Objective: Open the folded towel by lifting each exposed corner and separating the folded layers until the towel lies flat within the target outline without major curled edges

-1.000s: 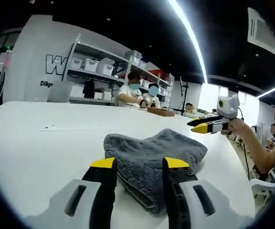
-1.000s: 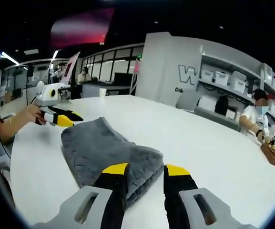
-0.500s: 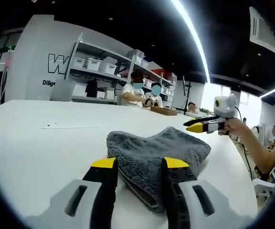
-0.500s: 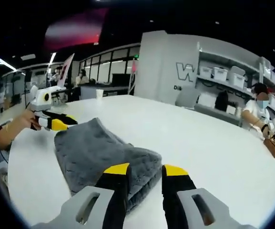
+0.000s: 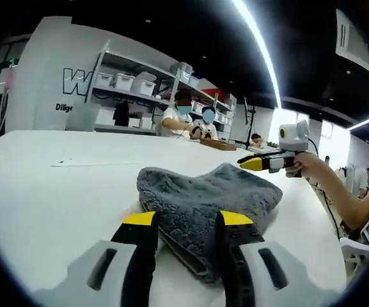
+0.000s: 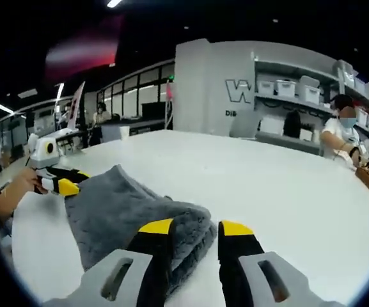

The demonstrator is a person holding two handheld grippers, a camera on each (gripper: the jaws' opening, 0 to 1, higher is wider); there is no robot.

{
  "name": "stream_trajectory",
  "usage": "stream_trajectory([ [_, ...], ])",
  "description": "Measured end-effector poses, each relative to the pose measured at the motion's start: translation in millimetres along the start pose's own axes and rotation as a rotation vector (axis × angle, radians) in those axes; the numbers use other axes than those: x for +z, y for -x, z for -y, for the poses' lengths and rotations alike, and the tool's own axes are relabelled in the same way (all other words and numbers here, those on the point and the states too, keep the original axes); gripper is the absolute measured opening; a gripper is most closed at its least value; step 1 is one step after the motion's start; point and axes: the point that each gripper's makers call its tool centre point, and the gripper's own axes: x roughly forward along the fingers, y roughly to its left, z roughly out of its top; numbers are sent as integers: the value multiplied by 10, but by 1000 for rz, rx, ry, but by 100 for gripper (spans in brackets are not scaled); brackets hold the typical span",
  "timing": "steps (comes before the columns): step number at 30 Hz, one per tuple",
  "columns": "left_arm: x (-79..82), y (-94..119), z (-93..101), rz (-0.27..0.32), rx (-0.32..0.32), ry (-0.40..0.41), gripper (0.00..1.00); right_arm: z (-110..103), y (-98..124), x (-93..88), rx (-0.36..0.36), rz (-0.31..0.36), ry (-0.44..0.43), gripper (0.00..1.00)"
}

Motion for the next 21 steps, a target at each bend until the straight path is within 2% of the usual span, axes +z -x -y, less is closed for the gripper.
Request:
stream_trajectory([
  [6,10,38,40,-2,-2,-18,35,-4,-99,-27,-4,-15,-8,26],
  [11,31,75,61,-2,-6,-36,35,17,-143,-106,-6,-43,0,25],
  [21,-1,74,81,-11,-17,-47,36,19,-220,-290,-1,-85,-39,21],
])
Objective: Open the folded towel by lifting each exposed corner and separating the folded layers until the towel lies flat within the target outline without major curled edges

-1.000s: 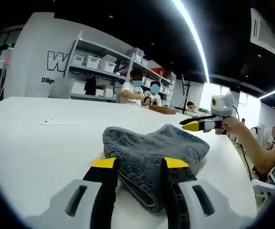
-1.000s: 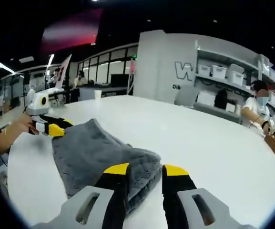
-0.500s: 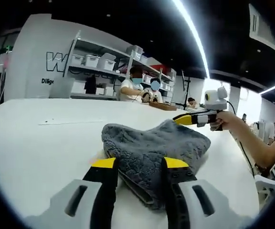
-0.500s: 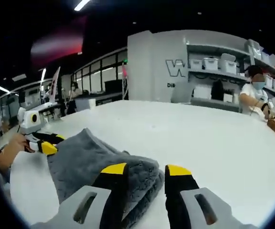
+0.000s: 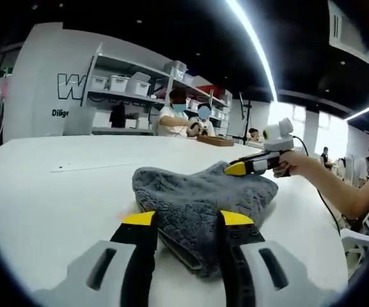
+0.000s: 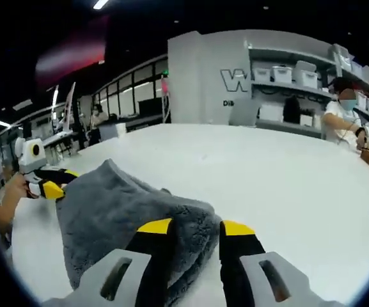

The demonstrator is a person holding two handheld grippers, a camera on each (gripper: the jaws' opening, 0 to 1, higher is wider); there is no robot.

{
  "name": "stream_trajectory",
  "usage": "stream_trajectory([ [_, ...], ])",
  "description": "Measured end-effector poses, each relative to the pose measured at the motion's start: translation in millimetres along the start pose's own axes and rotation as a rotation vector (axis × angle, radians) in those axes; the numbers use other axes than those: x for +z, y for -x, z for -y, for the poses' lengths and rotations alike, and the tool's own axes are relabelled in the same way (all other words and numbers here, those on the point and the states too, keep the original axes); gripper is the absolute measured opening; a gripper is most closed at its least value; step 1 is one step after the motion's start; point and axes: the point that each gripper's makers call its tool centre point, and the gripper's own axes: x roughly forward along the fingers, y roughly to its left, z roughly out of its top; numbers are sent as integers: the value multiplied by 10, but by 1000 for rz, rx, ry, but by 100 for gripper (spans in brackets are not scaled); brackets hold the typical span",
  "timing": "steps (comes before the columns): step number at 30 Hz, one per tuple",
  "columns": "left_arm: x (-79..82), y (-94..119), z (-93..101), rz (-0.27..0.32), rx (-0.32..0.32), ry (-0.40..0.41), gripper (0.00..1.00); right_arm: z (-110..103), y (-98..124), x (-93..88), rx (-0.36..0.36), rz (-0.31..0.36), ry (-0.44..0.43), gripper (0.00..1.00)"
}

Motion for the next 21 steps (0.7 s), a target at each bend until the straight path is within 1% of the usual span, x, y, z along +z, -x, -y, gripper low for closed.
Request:
stream_trajectory([
  [8,-33,-1,-38,3,2,20,36,-71,-2,31,20,11,-7,15],
  [10,-22,3,-31,12,-2,21,36,-100,15,64,29,32,1,11],
  [13,-30,5,-38,8,0,23,36,-161,41,119,58,62,15,4],
  [16,-27,11,-43,7,2,21,36,-215,62,154,71,73,41,2],
  [18,-22,17,-48,6,5,15,36,-267,89,207,84,95,75,1],
  [20,-8,31,-50,9,7,7,36,-335,122,299,104,145,120,1],
  [21,-5,36,-53,9,8,5,36,-379,144,337,117,167,125,1],
])
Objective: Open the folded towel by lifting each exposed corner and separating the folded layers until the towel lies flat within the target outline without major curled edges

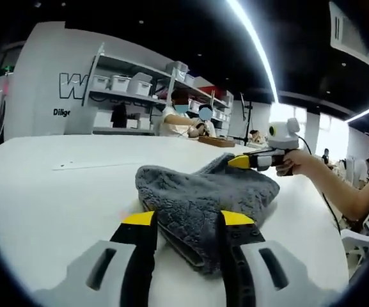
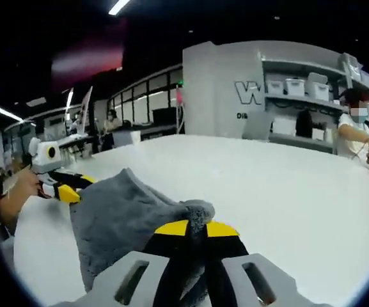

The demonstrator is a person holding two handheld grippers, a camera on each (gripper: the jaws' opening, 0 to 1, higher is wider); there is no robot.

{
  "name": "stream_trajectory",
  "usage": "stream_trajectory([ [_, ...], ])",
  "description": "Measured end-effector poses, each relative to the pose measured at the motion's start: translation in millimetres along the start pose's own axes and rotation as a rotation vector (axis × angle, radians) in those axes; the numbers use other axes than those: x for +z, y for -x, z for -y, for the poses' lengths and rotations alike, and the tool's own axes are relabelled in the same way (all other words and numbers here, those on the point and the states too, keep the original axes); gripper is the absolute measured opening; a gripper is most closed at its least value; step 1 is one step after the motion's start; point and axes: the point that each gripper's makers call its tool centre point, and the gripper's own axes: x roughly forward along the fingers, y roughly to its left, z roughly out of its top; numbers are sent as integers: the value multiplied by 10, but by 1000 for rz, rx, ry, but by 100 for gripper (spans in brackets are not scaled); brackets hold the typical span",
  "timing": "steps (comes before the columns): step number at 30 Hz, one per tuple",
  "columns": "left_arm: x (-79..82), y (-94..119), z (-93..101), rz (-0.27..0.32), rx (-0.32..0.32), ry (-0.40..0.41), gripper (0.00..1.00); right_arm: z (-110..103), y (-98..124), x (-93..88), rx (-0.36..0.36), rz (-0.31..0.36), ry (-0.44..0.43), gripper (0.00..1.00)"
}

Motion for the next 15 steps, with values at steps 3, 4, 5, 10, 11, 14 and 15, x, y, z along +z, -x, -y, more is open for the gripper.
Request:
stream_trajectory([
  [3,-8,14,-29,-4,12,-6,37,-99,53,90,18,30,30,0],
  [4,-7,21,-34,-3,13,-2,37,-131,66,141,28,50,53,0],
  [5,-5,26,-33,-2,13,-2,37,-156,88,192,32,71,82,0],
  [10,6,53,-20,-4,20,-18,37,-228,187,271,30,97,120,0],
  [11,8,56,-14,-4,20,-19,37,-254,205,302,40,111,120,0],
  [14,20,65,-7,-1,22,-21,37,-302,238,352,52,125,137,0],
  [15,25,68,-9,0,25,-23,37,-317,249,363,53,124,142,0],
])
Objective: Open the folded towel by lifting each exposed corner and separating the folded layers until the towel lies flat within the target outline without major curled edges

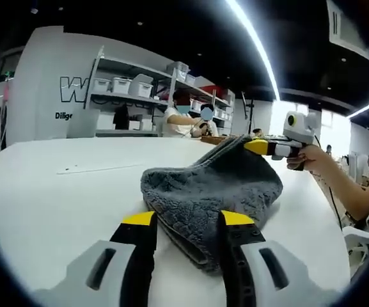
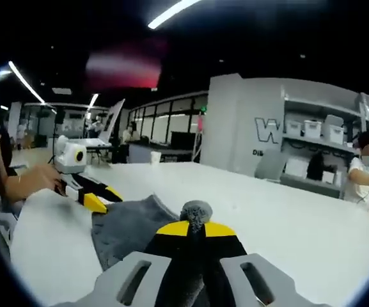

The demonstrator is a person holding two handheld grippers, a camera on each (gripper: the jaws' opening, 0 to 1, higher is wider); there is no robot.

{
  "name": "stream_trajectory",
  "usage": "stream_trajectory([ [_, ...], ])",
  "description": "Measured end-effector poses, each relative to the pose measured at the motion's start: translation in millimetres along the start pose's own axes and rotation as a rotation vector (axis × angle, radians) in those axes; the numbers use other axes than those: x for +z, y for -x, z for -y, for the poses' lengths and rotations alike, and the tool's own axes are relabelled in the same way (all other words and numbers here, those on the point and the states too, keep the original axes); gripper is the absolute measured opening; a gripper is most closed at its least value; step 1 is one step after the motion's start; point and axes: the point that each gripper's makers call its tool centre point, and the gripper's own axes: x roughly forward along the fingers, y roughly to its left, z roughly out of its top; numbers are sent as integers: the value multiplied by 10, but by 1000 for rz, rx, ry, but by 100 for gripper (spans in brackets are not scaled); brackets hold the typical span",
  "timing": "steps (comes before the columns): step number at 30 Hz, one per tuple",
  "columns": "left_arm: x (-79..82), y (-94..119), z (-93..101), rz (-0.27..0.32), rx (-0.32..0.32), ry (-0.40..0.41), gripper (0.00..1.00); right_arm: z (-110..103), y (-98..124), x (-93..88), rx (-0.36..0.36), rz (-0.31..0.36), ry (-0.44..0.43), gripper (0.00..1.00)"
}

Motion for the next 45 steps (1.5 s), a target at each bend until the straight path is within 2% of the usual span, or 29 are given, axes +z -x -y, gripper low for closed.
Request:
stream_trajectory([
  [2,9,15,-28,-3,25,-23,36,-69,30,80,20,18,47,0],
  [3,5,26,-57,-14,45,-60,37,-89,37,101,25,25,54,0],
  [5,3,31,-34,-21,53,-86,38,-228,64,238,83,79,126,0],
  [11,21,33,-5,-16,43,-80,38,-436,126,347,130,89,271,0],
  [23,63,82,-5,-17,62,-105,38,-806,359,506,281,190,352,0],
  [28,48,76,-19,-29,78,-121,38,-923,431,480,326,186,388,0],
  [30,21,70,-21,-50,89,-156,39,-993,465,469,353,186,410,0],
  [34,34,61,5,-46,87,-155,39,-1103,521,469,391,187,445,0],
  [38,29,75,-2,-67,122,-220,41,-1263,583,469,452,191,447,0],
  [45,91,139,39,-63,134,-278,42,-1533,702,465,553,191,504,0],
])
